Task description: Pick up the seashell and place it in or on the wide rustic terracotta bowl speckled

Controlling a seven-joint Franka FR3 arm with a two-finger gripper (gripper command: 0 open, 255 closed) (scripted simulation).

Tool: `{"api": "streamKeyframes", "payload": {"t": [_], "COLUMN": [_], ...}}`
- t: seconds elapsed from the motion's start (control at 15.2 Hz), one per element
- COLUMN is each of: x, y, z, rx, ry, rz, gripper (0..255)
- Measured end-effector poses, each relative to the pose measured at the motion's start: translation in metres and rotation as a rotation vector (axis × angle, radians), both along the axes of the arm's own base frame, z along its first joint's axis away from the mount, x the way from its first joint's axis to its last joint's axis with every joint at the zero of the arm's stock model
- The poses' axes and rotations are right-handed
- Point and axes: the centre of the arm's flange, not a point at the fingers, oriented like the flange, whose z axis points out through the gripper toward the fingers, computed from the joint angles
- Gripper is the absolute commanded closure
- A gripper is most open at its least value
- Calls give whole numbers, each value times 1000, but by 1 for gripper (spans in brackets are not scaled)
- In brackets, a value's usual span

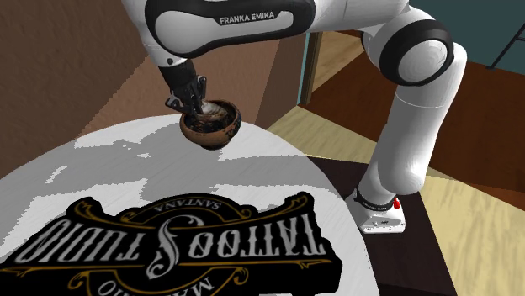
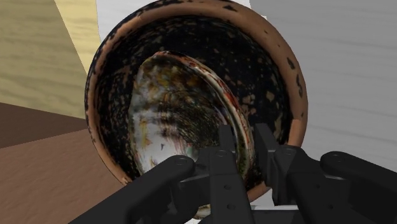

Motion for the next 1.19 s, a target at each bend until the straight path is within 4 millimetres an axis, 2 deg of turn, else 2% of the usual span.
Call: {"api": "streamKeyframes", "payload": {"t": [0.26, 0.33, 0.73, 0.99, 1.19], "x": [0, 0, 0, 2, 3], "y": [0, 0, 0, 4, 4], "z": [-1, -1, -1, 38, 48], "rx": [0, 0, 0, 0, 0], "ry": [0, 0, 0, -2, -1], "rz": [0, 0, 0, 1, 0], "gripper": [255, 0, 0, 0, 0]}}
